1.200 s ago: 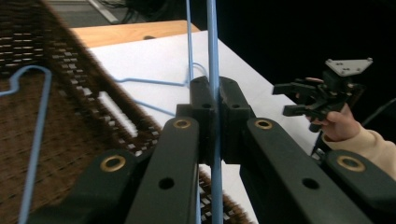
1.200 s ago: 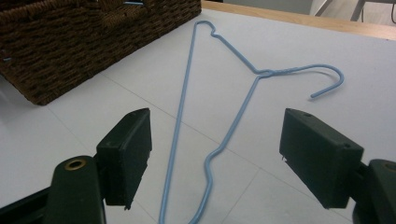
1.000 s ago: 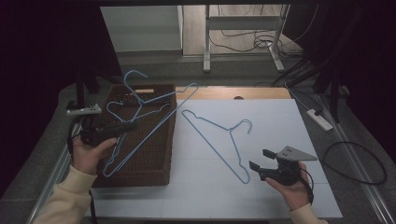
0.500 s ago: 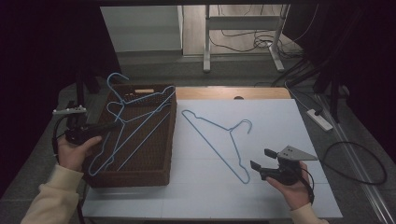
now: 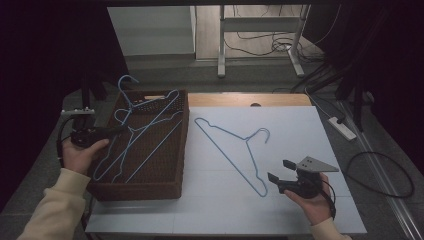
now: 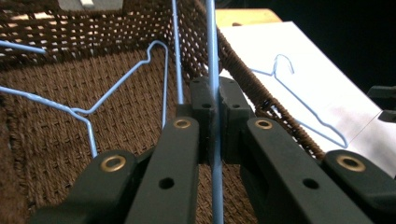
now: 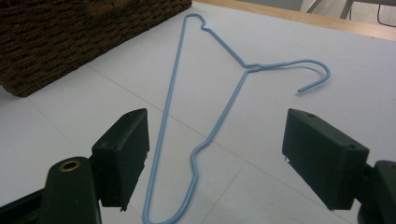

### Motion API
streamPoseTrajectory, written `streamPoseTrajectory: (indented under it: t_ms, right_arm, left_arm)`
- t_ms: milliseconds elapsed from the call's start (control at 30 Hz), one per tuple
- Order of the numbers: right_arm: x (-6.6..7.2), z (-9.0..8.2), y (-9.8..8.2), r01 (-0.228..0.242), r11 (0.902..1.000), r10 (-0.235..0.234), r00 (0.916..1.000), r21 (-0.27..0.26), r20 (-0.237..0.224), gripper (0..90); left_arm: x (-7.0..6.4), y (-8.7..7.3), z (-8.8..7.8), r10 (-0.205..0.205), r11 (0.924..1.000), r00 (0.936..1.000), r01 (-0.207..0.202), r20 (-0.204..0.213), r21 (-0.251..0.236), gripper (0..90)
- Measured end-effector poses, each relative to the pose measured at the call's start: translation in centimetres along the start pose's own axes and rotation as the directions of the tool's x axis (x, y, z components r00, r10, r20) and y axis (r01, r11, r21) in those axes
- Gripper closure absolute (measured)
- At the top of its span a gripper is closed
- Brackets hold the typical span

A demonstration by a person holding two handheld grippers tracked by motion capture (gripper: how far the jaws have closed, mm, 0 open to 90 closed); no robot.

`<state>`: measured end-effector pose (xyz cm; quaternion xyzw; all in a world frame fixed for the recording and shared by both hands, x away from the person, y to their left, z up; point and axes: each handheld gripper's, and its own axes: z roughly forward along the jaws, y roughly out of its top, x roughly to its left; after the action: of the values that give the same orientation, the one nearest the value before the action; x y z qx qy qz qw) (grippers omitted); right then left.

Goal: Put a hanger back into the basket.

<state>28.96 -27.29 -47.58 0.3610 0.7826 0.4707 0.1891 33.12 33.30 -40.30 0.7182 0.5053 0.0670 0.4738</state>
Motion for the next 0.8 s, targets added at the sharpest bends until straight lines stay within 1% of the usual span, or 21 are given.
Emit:
streamPoseTrajectory:
  t_ms: [67, 133, 167, 200, 233, 333, 433, 500, 533, 567, 633, 667, 700, 733, 767, 800]
  right_arm:
    - [0.0, 0.1, 0.0, 0.001, 1.0, -0.001, 1.0, 0.004, -0.001, 23.9]
    - [0.1, 0.1, -0.1, 0.003, 1.0, -0.003, 1.0, 0.007, -0.002, 23.9]
    - [0.1, 0.1, -0.1, 0.004, 1.0, -0.004, 1.0, 0.007, -0.001, 23.9]
    - [0.1, 0.1, -0.1, 0.005, 0.9999, -0.005, 1.0, 0.009, 0.001, 23.9]
    - [0.1, 0.1, -0.1, 0.007, 0.9999, -0.007, 1.0, 0.008, 0.004, 24.0]
    - [0.1, 0.1, -0.1, 0.012, 0.9999, -0.012, 0.9999, 0.008, 0.007, 24.1]
    - [0.2, 0.2, -0.1, 0.019, 0.9998, -0.019, 0.9998, 0.009, 0.008, 24.1]
    - [0.2, 0.2, -0.1, 0.023, 0.9996, -0.023, 0.9997, 0.015, 0.008, 24.1]
    - [0.2, 0.2, -0.1, 0.023, 0.9996, -0.023, 0.9997, 0.015, 0.008, 24.1]
    - [0.2, 0.2, -0.1, 0.024, 0.9996, -0.024, 0.9996, 0.015, 0.012, 24.1]
    - [0.2, 0.2, -0.1, 0.024, 0.9996, -0.024, 0.9996, 0.015, 0.012, 24.1]
    - [0.2, 0.2, -0.1, 0.024, 0.9996, -0.024, 0.9996, 0.015, 0.012, 24.1]
    - [0.3, 0.2, -0.1, 0.024, 0.9996, -0.024, 0.9996, 0.016, 0.012, 24.2]
    - [0.3, 0.2, -0.1, 0.024, 0.9996, -0.024, 0.9996, 0.016, 0.012, 24.1]
    - [0.3, 0.3, -0.1, 0.025, 0.9996, -0.025, 0.9996, 0.017, 0.012, 24.1]
    - [0.3, 0.3, -0.1, 0.025, 0.9995, -0.025, 0.9996, 0.017, 0.012, 24.1]
  left_arm:
    - [0.1, 0.0, 0.5, 0.005, 0.9999, 1.0, -0.005, 0.0, 0.014, 86.1]
    - [0.2, 0.1, 1.2, 0.022, 0.999, 0.9997, -0.021, -0.01, 0.04, 86.1]
    - [0.4, 0.0, 1.6, 0.02, 0.9984, 0.9998, -0.02, -0.005, 0.054, 86.1]
    - [0.4, 0.0, 1.6, 0.02, 0.9984, 0.9998, -0.02, -0.005, 0.054, 86.2]
    - [0.6, -0.2, 2.2, 0.011, 0.9975, 0.9999, -0.011, 0.007, 0.07, 86.1]
    - [0.9, -0.6, 3.2, 0.004, 0.9949, 1.0, -0.005, 0.005, 0.1, 86.1]
    - [1.1, -1.0, 4.1, 0.001, 0.9918, 1.0, 0.0, -0.002, 0.128, 86.1]
    - [1.2, -1.2, 4.6, -0.004, 0.9895, 0.9998, 0.007, -0.019, 0.145, 86.0]
    - [1.2, -1.2, 4.6, -0.004, 0.9895, 0.9998, 0.007, -0.019, 0.145, 85.9]
    - [1.4, -1.4, 5.0, -0.006, 0.9868, 0.9989, 0.013, -0.047, 0.162, 85.9]
    - [1.5, -1.5, 5.1, -0.006, 0.9856, 0.9976, 0.017, -0.069, 0.168, 85.7]
    - [1.5, -1.5, 5.1, -0.009, 0.9858, 0.9948, 0.026, -0.101, 0.166, 85.6]
    - [1.6, -1.5, 5.0, -0.011, 0.9859, 0.9903, 0.034, -0.138, 0.164, 85.2]
    - [1.6, -1.5, 5.0, -0.011, 0.9859, 0.9903, 0.034, -0.138, 0.164, 84.6]
    - [1.8, -1.4, 4.9, -0.006, 0.9835, 0.9793, 0.042, -0.202, 0.176, 83.9]
    - [1.9, -1.4, 4.9, -0.006, 0.9823, 0.9746, 0.048, -0.224, 0.181, 83.2]
